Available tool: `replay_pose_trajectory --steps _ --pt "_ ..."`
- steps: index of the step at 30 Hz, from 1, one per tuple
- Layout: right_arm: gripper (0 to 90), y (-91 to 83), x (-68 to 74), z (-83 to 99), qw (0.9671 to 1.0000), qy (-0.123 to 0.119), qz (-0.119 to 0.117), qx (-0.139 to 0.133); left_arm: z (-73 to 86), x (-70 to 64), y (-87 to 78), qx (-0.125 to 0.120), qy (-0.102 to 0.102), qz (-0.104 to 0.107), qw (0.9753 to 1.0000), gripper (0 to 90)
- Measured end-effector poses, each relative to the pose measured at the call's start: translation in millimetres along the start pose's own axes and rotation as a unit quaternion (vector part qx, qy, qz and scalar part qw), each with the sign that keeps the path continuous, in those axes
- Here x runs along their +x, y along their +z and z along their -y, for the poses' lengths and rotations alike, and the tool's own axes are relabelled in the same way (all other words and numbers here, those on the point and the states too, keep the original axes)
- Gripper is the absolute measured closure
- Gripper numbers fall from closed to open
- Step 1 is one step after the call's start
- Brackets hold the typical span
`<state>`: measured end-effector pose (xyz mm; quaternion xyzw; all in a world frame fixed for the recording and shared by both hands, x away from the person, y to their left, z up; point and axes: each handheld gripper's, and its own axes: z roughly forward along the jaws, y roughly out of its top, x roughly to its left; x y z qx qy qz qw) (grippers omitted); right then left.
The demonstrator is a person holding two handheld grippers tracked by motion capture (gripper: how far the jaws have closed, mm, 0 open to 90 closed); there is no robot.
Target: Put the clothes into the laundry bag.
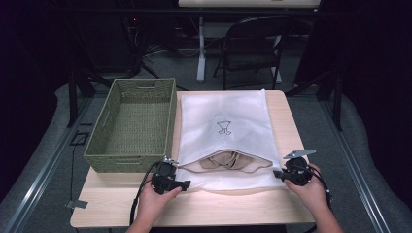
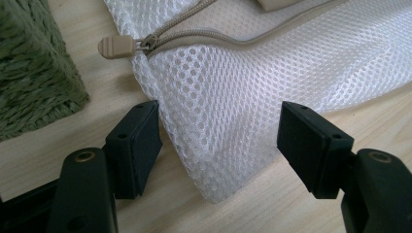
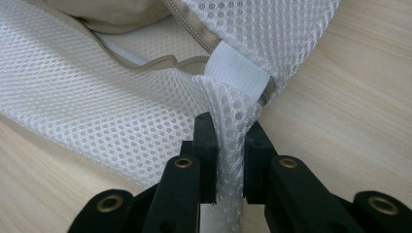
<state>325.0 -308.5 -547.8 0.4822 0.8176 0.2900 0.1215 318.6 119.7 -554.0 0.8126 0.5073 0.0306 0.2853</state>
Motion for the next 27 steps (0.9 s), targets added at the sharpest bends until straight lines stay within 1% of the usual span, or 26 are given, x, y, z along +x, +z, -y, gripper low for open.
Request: replay_pose_trajectory --steps 2,5,8,10,11,14,15,16,18,21,24,27 --pt "78.4 -0.2 0.1 0.6 1.0 0.001 0.005 0.001 0.5 0.4 0.0 0.003 0.002 -0.002 1.0 32.2" --pt "76.6 0.1 -0.5 1.7 1.0 0.002 -0.003 -0.001 1.8 0.1 0.7 0.007 0.0 -0.001 1.0 32.0" --pt "73.3 -0.3 -0.6 2.7 1.0 0.003 0.0 0.001 2.1 -0.1 0.8 0.009 0.003 0.001 1.0 31.6" --pt "71.6 0.2 -0.6 3.7 1.0 0.006 -0.004 0.001 2.2 0.1 1.3 0.011 0.0 0.001 0.9999 31.3" --pt "69.9 0.0 -0.6 4.4 1.0 0.008 -0.001 0.001 2.2 0.4 1.6 0.012 0.0 0.002 0.9999 31.2" --pt "65.1 -0.6 -1.7 5.6 0.9998 0.015 -0.01 0.002 1.9 0.5 2.9 0.016 -0.001 0.003 0.9999 31.0" --pt "63.7 -0.6 -1.8 6.1 0.9998 0.017 -0.009 0.003 1.7 0.5 3.2 0.016 0.002 0.003 0.9999 31.0" --pt "62.5 -0.5 -1.8 6.7 0.9997 0.02 -0.012 0.003 1.6 0.3 3.6 0.016 0.001 0.003 0.9999 31.0" --pt "60.0 0.0 -1.6 7.4 0.9997 0.02 -0.016 0.005 1.3 0.6 4.1 0.017 0.001 0.003 0.9998 31.2" --pt "58.6 0.9 -0.5 8.1 0.9996 0.019 -0.018 0.01 1.0 0.2 4.4 0.018 0.003 0.001 0.9998 33.2" --pt "58.8 1.9 0.5 8.4 0.9996 0.018 -0.02 0.009 0.5 0.4 4.8 0.021 0.005 0.004 0.9998 35.3" --pt "59.6 2.3 1.6 8.7 0.9997 0.017 -0.016 0.008 0.2 0.0 5.1 0.023 0.007 0.0 0.9997 39.0"
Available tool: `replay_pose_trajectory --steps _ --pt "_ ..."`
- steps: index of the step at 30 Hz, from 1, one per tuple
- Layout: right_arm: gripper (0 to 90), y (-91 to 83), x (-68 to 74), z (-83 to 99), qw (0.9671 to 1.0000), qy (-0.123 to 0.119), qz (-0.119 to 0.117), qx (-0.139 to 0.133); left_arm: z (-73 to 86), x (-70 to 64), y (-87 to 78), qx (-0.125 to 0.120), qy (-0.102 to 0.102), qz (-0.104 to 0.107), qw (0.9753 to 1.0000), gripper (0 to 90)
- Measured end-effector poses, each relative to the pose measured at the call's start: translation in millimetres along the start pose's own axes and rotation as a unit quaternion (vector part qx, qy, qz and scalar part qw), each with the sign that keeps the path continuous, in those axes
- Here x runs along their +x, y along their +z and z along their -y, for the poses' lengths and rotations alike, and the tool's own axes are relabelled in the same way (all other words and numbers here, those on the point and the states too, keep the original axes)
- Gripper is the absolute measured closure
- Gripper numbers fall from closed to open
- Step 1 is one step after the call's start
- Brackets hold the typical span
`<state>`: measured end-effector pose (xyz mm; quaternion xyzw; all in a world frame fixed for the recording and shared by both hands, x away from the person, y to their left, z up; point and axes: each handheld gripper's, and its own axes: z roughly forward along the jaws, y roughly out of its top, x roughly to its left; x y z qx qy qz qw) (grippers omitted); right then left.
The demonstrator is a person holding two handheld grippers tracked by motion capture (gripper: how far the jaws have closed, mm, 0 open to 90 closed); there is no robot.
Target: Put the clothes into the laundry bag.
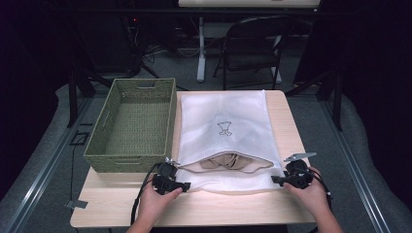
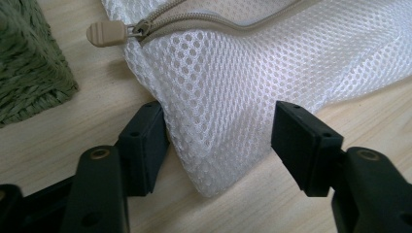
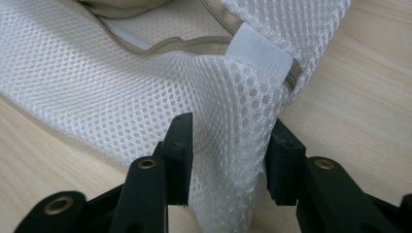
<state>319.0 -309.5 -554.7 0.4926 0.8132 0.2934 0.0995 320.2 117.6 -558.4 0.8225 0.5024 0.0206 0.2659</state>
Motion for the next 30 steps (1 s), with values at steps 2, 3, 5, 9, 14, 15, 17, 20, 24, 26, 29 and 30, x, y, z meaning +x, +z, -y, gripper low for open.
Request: replay_pose_trajectory --steps 2,3,5,9,14,15,17,20,24,26,29,30 --pt "61.2 -0.4 -0.1 -0.4 1.0 -0.005 -0.002 0.005 -0.1 -0.7 0.1 0.0 0.002 -0.003 1.0 42.8" --pt "62.3 -0.4 0.1 -0.5 1.0 -0.006 -0.002 0.004 -0.2 -1.0 0.4 -0.002 0.003 -0.005 1.0 44.5" --pt "64.1 0.1 0.9 -0.7 1.0 -0.008 -0.001 0.002 -0.4 -1.0 0.4 -0.002 0.004 -0.008 1.0 48.9" --pt "67.4 0.6 2.3 -1.2 0.9999 -0.013 0.003 0.004 -0.4 -1.3 0.1 -0.002 0.007 -0.019 0.9998 55.9" --pt "71.3 0.7 3.1 -1.5 0.9999 -0.015 0.003 0.005 -0.9 -1.7 0.3 -0.004 0.012 -0.028 0.9995 64.9" --pt "71.9 0.7 3.4 -1.6 0.9999 -0.014 0.001 0.006 -1.1 -1.7 0.5 -0.004 0.014 -0.029 0.9995 66.6" --pt "73.1 1.0 3.6 -1.7 0.9999 -0.016 0.002 0.005 -1.1 -2.3 1.0 -0.007 0.013 -0.03 0.9995 69.1" --pt "74.5 1.1 4.1 -2.1 0.9998 -0.02 0.003 0.008 -1.7 -2.5 1.0 -0.007 0.019 -0.032 0.9993 73.1" --pt "76.4 0.9 5.1 -2.5 0.9997 -0.022 0.004 0.01 -2.3 -3.2 1.2 -0.01 0.023 -0.034 0.9991 77.9" --pt "77.5 0.7 5.5 -2.8 0.9997 -0.023 0.001 0.009 -2.4 -3.0 0.8 -0.013 0.023 -0.033 0.9991 80.0" --pt "78.7 0.4 6.0 -3.2 0.9996 -0.026 -0.002 0.01 -2.2 -2.1 -0.1 -0.014 0.023 -0.033 0.9991 81.5" --pt "78.8 0.3 6.1 -3.4 0.9995 -0.028 -0.001 0.011 -2.3 -1.7 -0.4 -0.013 0.022 -0.032 0.9992 81.8"
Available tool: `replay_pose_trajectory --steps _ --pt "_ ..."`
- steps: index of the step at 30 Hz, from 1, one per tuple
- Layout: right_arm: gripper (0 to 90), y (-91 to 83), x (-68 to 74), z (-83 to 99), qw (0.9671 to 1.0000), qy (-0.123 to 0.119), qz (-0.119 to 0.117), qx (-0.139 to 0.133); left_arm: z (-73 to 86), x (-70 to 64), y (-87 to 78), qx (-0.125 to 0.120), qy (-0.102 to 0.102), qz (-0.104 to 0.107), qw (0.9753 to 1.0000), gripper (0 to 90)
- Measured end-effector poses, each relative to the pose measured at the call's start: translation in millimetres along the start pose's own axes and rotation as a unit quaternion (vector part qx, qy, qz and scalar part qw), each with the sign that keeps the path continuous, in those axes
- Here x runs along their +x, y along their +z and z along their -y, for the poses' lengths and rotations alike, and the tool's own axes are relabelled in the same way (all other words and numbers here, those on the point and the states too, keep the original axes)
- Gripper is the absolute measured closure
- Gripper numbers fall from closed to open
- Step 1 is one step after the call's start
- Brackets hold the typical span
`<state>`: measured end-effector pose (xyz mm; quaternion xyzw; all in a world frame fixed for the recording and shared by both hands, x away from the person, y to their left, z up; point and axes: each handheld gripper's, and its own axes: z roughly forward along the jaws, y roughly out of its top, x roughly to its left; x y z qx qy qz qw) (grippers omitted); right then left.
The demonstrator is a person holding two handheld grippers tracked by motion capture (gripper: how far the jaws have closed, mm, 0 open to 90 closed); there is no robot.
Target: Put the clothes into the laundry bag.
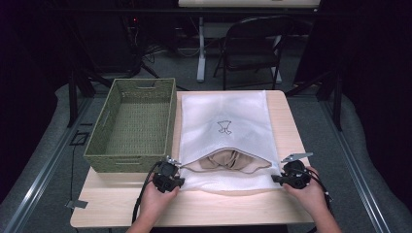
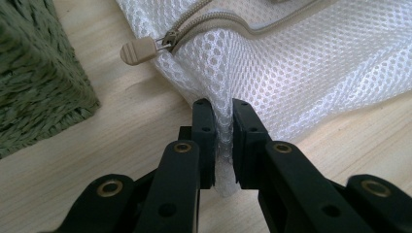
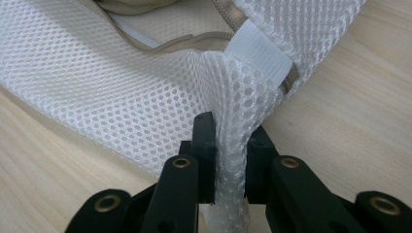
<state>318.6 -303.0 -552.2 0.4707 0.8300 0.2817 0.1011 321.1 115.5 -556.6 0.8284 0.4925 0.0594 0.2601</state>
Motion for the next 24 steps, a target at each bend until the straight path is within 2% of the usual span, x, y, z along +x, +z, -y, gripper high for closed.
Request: replay_pose_trajectory --steps 2,6,9,16,20,21,24 --pt "79.1 -0.1 0.0 -0.1 1.0 -0.001 0.001 0.001 0.0 0.4 -0.2 -0.002 -0.007 0.0 1.0 82.2" --pt "79.8 -0.5 0.5 -0.5 1.0 -0.002 0.0 0.004 -0.7 3.5 -2.0 0.001 -0.008 0.007 0.9999 82.7" --pt "80.2 -1.0 2.3 -1.3 0.9999 -0.008 0.011 0.009 -1.3 5.2 -4.1 0.002 -0.007 0.012 0.9999 82.9" --pt "80.9 -3.3 7.8 -4.5 0.9993 -0.025 0.026 0.012 -5.3 1.5 -9.1 -0.005 0.006 0.005 1.0 83.4" --pt "81.4 -5.8 9.5 -7.1 0.9993 -0.028 0.024 0.009 -9.1 -0.5 -11.3 -0.003 0.017 0.003 0.9999 83.7" --pt "81.5 -6.1 9.9 -7.8 0.9992 -0.029 0.024 0.01 -9.8 -1.6 -11.4 -0.002 0.013 0.004 0.9999 83.7" --pt "81.6 -6.6 10.8 -9.5 0.9993 -0.028 0.024 0.009 -12.1 -2.0 -12.4 0.001 0.018 0.003 0.9998 83.8"
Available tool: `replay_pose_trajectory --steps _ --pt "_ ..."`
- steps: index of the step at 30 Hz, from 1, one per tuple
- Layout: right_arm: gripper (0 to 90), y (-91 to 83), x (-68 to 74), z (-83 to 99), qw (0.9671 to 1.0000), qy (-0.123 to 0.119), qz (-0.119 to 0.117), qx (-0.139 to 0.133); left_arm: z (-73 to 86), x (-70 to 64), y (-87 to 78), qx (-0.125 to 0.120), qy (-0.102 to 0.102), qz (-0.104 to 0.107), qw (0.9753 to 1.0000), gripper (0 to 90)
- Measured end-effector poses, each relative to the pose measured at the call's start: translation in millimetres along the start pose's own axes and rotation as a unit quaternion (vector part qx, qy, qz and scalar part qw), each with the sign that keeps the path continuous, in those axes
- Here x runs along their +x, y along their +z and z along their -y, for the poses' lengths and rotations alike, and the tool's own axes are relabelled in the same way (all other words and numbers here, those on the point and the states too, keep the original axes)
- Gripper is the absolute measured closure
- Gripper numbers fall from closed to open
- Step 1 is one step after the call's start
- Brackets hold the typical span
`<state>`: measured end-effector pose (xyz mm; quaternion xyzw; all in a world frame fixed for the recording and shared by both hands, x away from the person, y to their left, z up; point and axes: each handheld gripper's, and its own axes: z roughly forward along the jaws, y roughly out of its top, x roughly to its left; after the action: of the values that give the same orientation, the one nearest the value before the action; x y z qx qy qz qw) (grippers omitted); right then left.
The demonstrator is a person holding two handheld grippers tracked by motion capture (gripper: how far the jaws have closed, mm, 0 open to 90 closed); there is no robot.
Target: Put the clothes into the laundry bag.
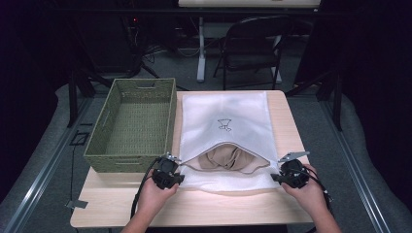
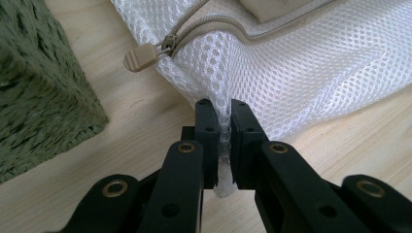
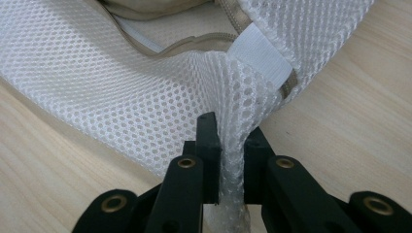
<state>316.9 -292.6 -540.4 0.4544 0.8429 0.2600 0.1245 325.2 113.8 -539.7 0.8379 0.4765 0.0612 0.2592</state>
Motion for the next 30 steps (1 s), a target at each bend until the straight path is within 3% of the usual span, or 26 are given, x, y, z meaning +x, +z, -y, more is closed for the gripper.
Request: replay_pose_trajectory --steps 8,19,24,30 --pt "81.8 -1.6 -1.1 -6.8 0.9999 0.004 -0.011 0.011 -6.5 3.2 -1.6 0.023 0.009 0.008 0.9997 83.6" --pt "81.9 -8.5 0.7 -22.1 0.9991 -0.031 -0.013 0.026 -27.1 9.8 -13.9 0.047 0.021 0.033 0.9982 83.3" --pt "81.9 -9.3 -0.5 -27.6 0.9983 -0.042 -0.022 0.034 -35.1 7.7 -16.7 0.058 0.034 0.028 0.9974 83.2" --pt "82.1 -12.8 -4.4 -34.2 0.998 -0.038 -0.038 0.032 -45.9 5.0 -23.2 0.065 0.043 0.031 0.9965 83.2"
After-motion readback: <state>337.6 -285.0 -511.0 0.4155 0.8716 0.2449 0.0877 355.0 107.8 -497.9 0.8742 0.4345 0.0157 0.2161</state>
